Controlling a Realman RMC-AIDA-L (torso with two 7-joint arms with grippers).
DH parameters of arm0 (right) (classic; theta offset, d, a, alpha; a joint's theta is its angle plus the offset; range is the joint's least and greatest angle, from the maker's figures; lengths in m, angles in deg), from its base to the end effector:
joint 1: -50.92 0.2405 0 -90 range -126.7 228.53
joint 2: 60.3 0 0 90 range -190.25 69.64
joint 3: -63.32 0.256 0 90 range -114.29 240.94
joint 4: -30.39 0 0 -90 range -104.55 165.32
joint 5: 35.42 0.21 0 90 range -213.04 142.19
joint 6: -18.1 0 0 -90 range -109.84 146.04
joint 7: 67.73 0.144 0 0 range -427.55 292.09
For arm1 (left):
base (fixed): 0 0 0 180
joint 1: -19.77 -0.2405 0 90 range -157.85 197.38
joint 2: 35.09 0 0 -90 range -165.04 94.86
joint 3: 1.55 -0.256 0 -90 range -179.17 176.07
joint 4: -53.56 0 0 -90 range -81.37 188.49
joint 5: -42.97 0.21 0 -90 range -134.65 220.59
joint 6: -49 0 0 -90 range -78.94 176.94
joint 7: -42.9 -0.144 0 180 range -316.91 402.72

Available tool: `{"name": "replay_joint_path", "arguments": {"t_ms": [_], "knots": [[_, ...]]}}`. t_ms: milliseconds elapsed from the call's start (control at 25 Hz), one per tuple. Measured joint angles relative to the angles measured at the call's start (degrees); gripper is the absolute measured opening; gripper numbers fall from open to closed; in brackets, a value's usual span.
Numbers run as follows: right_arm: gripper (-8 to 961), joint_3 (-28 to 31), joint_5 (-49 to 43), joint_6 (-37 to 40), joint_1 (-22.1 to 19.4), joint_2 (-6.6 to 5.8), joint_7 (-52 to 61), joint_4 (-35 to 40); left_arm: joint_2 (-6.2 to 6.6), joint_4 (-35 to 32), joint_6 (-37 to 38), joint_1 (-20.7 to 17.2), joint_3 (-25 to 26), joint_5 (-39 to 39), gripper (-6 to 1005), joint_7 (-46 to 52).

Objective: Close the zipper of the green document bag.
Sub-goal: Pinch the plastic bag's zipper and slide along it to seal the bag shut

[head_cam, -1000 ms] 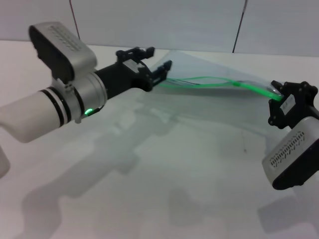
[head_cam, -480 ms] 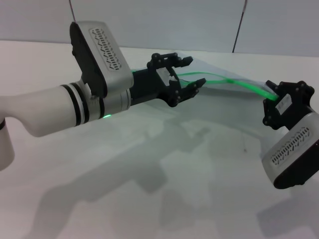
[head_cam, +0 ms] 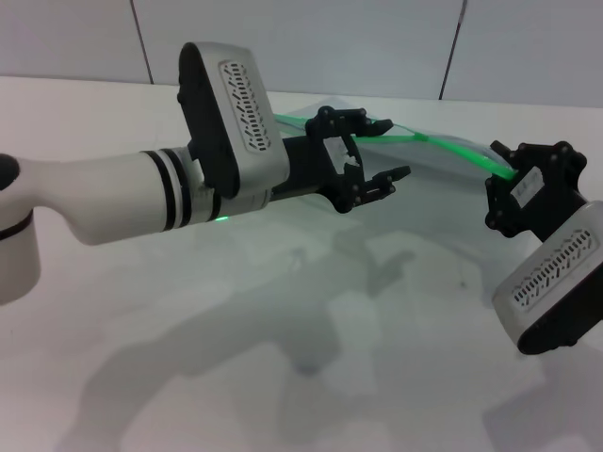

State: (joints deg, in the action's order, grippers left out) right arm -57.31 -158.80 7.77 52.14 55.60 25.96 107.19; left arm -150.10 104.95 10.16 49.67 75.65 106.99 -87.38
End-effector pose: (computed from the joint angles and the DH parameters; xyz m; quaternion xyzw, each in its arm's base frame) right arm 0.2147 0.3130 -0.0421 -0.8302 -0.0748 -0.0101 0.5524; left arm -0.1579 0.3810 -0.0669 -0.9354 0.0986 -0.1658 0.2962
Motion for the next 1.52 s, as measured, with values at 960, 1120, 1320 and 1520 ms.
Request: {"name": "replay_joint_path", "arguments": {"t_ms": [960, 1120, 1320, 1520], "knots": [[50, 0.23, -0.02, 0.05, -0.58, 0.03, 0.23, 0.52, -1.38, -2.51, -10.35, -2.77, 7.52, -3.77, 481, -14.68], [50, 0.02, -0.02, 0.05, -0.5, 0.03, 0.26, 0.81, -1.35, -8.94, -15.57, -0.65, 9.03, -8.8, 482, -20.88], [50, -0.26, -0.02, 0.05, -0.68, 0.02, 0.26, 1.87, -1.2, -12.28, -17.96, 1.05, 9.25, -10.57, 483, -23.55], [50, -1.22, -0.07, 0.05, -0.9, 0.03, 0.18, 3.38, -1.38, -12.71, -18.04, 1.35, 9.28, -10.62, 483, -26.97]]}}
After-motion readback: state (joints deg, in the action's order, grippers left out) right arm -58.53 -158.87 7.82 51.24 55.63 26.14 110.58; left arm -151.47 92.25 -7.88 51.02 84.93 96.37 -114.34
